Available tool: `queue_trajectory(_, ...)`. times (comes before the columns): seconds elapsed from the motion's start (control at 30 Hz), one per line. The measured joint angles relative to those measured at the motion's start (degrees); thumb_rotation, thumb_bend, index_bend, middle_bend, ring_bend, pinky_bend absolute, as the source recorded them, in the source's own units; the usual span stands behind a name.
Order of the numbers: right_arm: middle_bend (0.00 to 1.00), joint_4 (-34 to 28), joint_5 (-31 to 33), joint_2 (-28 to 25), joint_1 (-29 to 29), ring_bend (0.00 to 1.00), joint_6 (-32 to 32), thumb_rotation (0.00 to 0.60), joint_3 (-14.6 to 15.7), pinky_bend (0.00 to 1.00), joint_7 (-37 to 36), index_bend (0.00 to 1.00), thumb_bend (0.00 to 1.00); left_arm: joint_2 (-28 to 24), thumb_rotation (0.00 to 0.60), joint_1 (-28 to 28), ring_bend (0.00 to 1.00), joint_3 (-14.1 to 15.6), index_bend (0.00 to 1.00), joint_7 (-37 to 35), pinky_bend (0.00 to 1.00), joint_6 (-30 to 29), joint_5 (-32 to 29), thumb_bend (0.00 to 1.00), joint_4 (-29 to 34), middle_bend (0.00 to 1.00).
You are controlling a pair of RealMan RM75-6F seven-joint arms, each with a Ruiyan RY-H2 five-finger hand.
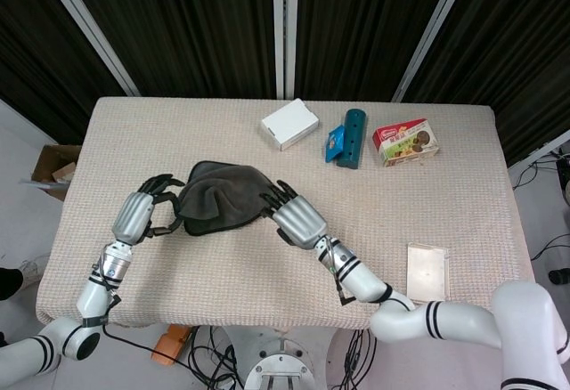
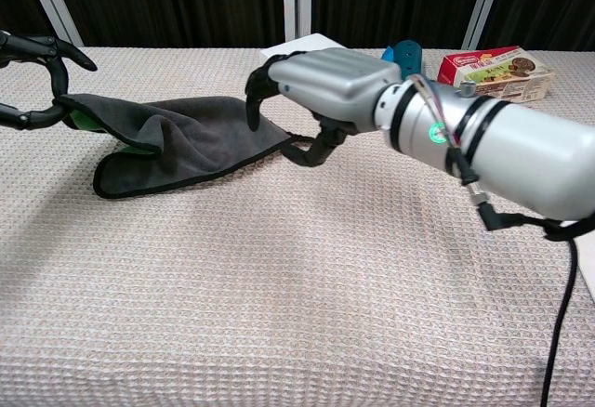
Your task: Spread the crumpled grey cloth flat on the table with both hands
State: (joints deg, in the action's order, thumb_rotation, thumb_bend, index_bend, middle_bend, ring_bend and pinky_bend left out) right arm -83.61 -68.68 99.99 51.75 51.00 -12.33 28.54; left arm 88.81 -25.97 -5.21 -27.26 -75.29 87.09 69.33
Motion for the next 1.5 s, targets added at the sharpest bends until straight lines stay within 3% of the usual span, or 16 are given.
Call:
queue_trajectory(0.17, 0.14, 9.1, 2.8, 6.9, 4.3, 0.00, -2.6, 0.600, -2.1, 0.00, 1.5, 0.40, 0.19, 0.1, 0.600, 0.0, 0.14, 0.2, 0.64, -0.2, 0.16, 0.4, 0.0, 0.43, -0.6, 0.26)
queue_trajectory(0.47, 0.16, 25.1, 3.0, 17.6, 10.7, 0.00, -5.6, 0.600, -4.6, 0.00, -1.8, 0.45, 0.22, 0.1, 0.600, -0.2, 0.14, 0.2, 0.64, -1.0, 0.16, 0.9, -0.2, 0.43, -0.9, 0.26)
queue_trajectory(0.73, 0.17, 33.4, 2.3, 22.9, 13.4, 0.00, -7.1, 0.600, -5.6, 0.00, -5.5, 0.46, 0.24, -0.2, 0.600, -0.2, 0.14, 0.1, 0.64, -1.3, 0.16, 0.9, -0.2, 0.43, -0.7, 0.26)
queue_trajectory(0.93, 0.19, 39.8, 0.9, 27.0, 15.1, 0.00, -6.6, 0.600, -6.3, 0.01, -8.6, 0.53, 0.33, -0.4, 0.600, 0.1, 0.14, 0.1, 0.64, -1.8, 0.16, 0.8, -0.4, 0.43, -1.1, 0.26)
queue_trajectory(1.07, 0.26, 44.1, 0.0, 29.4, 16.3, 0.03, -6.0, 0.600, -6.6, 0.05, -11.6, 0.67, 0.45, -0.6, 0.600, 0.3, 0.14, -0.1, 0.64, -2.6, 0.16, 0.8, -0.7, 0.43, -1.2, 0.26)
queue_trajectory(1.3, 0.28, 43.8, -4.2, 27.7, 15.2, 0.04, -2.5, 0.600, -3.9, 0.07, -16.0, 0.72, 0.48, -1.7, 0.600, 0.9, 0.14, -0.4, 0.64, -4.4, 0.16, -0.8, -0.4, 0.43, 0.0, 0.26)
queue_trajectory(1.5, 0.29, 32.9, -8.8, 16.7, 11.3, 0.04, 0.3, 0.600, 0.6, 0.07, -17.0, 0.72, 0.47, -3.1, 0.600, 1.5, 0.14, 0.2, 0.64, -5.9, 0.16, -2.5, 1.3, 0.43, 2.6, 0.26)
